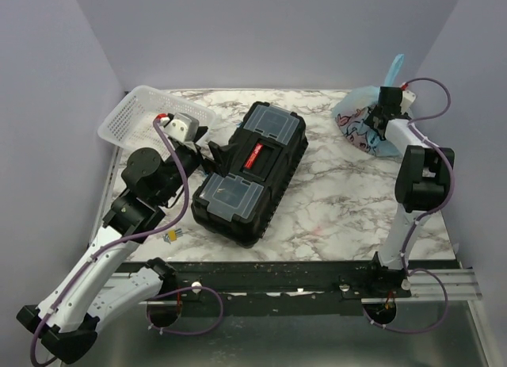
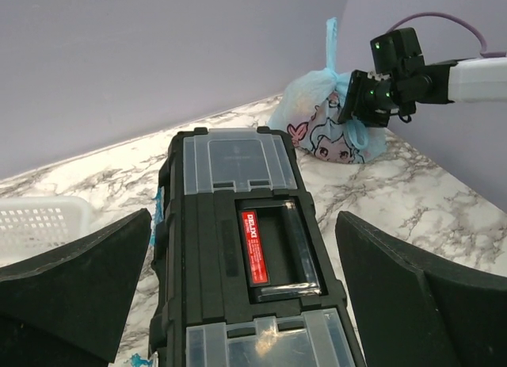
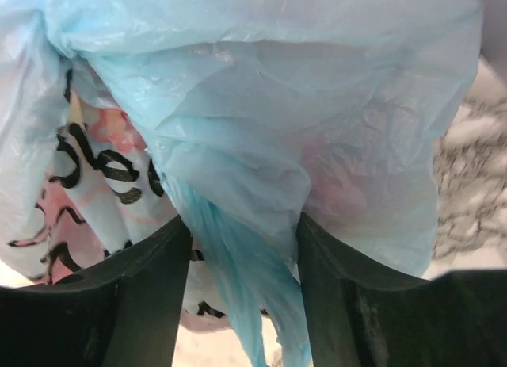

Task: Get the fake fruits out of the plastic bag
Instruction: Move the plastic bag to the center of the board.

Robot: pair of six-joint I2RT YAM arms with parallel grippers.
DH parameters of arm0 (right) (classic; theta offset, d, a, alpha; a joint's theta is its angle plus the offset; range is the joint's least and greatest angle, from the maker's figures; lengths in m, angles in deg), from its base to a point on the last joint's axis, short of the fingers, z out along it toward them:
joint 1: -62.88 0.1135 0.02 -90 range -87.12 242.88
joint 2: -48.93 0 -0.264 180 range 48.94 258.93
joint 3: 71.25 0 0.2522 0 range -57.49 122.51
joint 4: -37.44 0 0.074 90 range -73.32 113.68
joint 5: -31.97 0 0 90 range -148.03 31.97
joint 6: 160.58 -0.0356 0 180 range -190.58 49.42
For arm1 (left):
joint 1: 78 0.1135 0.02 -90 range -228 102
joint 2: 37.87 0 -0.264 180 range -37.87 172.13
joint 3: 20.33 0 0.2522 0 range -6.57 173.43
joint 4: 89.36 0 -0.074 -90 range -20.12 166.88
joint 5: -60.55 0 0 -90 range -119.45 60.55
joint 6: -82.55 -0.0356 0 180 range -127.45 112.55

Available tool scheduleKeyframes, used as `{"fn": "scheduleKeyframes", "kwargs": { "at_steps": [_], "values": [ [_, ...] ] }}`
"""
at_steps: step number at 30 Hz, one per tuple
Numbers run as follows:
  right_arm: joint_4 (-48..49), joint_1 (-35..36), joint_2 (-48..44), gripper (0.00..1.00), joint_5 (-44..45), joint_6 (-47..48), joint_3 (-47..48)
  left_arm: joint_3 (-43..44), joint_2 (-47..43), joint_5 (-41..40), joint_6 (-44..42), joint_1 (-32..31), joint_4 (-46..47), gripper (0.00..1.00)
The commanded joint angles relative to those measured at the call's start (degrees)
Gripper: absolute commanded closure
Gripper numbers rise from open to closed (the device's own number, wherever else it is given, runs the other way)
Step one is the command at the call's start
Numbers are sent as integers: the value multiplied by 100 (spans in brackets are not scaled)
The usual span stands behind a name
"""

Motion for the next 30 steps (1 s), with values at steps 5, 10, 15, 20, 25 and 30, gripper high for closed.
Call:
{"fn": "scheduleKeyframes", "kwargs": {
  "at_steps": [5,10,15,20,25,30],
  "values": [
    [749,13,-922,54,-873,-33,-1536,43,82,-86,-16,-47,-41,1],
    [642,9,-1393,58,-1436,-113,-2059,69,210,70,15,-54,-60,1],
    [1008,31,-2098,61,-1852,-46,-3038,102,345,198,81,-96,-100,1],
    [1153,30,-2662,72,-2040,-37,-3701,133,412,195,61,-171,-141,1],
    [941,61,-3271,72,-2415,-12,-4222,166,552,203,70,-176,-179,1],
    [1004,154,-4138,73,-3016,-192,-5083,186,721,402,83,-179,-184,1]
  ]
}}
